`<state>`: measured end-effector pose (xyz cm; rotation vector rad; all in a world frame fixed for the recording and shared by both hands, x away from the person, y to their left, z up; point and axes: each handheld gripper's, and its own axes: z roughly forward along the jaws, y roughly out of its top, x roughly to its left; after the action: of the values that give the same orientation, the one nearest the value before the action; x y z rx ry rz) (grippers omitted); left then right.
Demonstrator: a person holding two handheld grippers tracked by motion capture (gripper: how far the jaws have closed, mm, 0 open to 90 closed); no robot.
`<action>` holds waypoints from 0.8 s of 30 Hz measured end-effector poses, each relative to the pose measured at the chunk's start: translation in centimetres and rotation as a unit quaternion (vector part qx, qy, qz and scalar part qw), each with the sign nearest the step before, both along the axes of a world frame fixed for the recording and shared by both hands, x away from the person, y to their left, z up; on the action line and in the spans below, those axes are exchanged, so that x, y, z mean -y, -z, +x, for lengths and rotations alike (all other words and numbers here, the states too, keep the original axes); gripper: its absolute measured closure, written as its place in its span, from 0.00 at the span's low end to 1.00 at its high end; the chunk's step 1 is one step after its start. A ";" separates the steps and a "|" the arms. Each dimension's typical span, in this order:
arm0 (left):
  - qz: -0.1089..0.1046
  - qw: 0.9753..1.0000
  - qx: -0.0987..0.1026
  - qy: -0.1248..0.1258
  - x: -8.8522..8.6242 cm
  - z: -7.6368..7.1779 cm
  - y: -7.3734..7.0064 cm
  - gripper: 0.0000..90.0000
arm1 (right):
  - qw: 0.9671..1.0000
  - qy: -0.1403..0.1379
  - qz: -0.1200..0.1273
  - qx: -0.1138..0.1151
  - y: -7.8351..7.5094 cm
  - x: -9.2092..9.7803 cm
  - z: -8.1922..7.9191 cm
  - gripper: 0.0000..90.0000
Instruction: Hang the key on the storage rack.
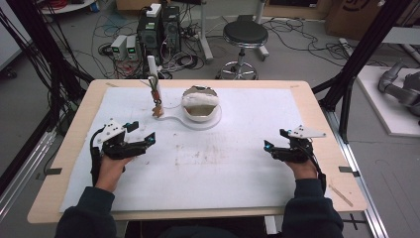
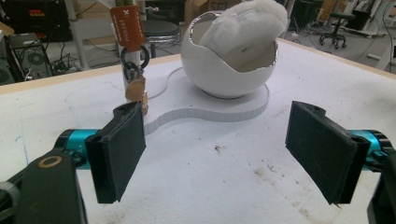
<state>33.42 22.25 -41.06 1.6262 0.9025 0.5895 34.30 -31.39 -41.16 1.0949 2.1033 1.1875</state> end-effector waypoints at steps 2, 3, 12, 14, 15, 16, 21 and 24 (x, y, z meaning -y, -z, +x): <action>-0.002 1.000 -0.002 -0.001 0.0 0.1 0.1 0.22 | 1.000 -0.007 0.003 0.002 -0.1 -0.1 -0.2 0.24; -0.001 1.000 -0.003 -0.001 -0.1 0.1 0.2 0.22 | 1.000 -0.008 0.003 0.002 -0.2 -0.1 -0.4 0.24; -0.001 1.000 -0.011 -0.008 -0.1 0.0 0.5 0.22 | 1.000 -0.010 0.005 -0.004 0.0 -0.2 -1.0 0.24; -0.002 1.000 -0.012 -0.009 -0.2 -0.1 0.6 0.22 | 1.000 -0.007 0.008 -0.005 0.0 -0.1 -1.1 0.24; -0.001 1.000 -0.012 -0.009 -0.2 -0.1 0.6 0.22 | 1.000 -0.006 0.006 -0.004 0.0 0.0 -1.0 0.24; 0.001 1.000 -0.010 -0.009 -0.2 -0.2 0.6 0.22 | 1.000 -0.005 0.006 -0.006 0.0 0.0 -1.0 0.24; -0.002 1.000 -0.013 -0.013 -0.4 -0.2 0.7 0.22 | 1.000 0.000 0.006 -0.008 0.0 0.0 -1.1 0.24; -0.002 1.000 -0.013 -0.012 -0.4 -0.2 0.7 0.22 | 1.000 0.001 0.008 -0.008 0.0 0.0 -1.1 0.24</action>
<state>33.19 22.63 -41.76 1.6251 0.9427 0.5836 33.20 -31.37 -41.18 1.1176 2.1083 1.1995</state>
